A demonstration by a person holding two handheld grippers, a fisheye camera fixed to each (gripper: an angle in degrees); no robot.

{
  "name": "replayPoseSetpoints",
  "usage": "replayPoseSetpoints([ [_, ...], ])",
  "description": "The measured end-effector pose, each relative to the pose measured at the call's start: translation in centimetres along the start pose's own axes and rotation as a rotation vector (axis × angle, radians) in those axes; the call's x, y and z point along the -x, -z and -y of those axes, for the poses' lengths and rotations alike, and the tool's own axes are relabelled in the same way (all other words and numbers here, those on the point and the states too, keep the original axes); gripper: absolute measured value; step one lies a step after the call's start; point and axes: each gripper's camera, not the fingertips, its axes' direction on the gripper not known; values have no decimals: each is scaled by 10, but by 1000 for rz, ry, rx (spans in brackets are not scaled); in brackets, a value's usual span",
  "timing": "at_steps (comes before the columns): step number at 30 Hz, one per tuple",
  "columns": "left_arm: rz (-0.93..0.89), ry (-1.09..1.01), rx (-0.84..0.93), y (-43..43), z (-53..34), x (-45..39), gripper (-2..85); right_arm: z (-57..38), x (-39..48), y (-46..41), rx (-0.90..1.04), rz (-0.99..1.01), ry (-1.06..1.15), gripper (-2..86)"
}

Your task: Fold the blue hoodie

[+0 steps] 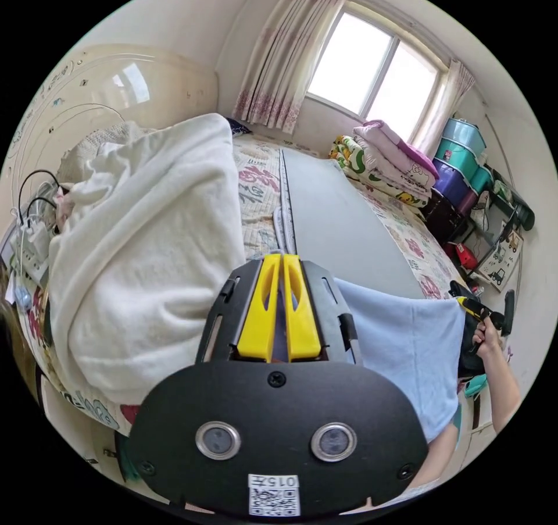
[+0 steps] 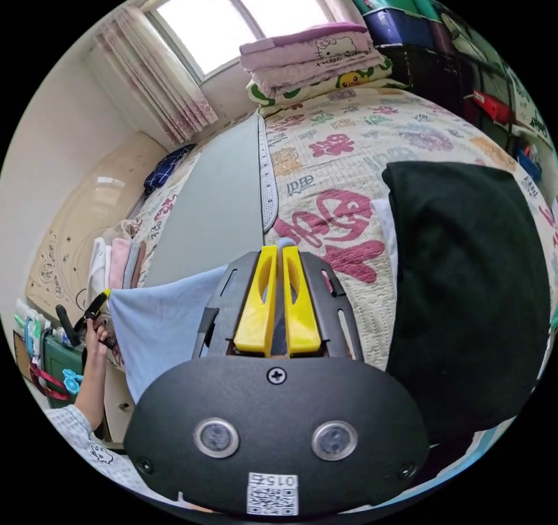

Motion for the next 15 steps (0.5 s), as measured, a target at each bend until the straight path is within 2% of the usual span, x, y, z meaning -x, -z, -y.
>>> replayPoseSetpoints([
  [6, 41, -32, 28, -15, 31, -19, -4, 20, 41, -34, 25, -130, 43, 1],
  [10, 7, 1, 4, -12, 46, -21, -2, 36, 62, -49, -8, -187, 76, 4],
  [15, -8, -7, 45, -26, 65, -33, 10, 52, 58, -72, 68, -162, 68, 27],
])
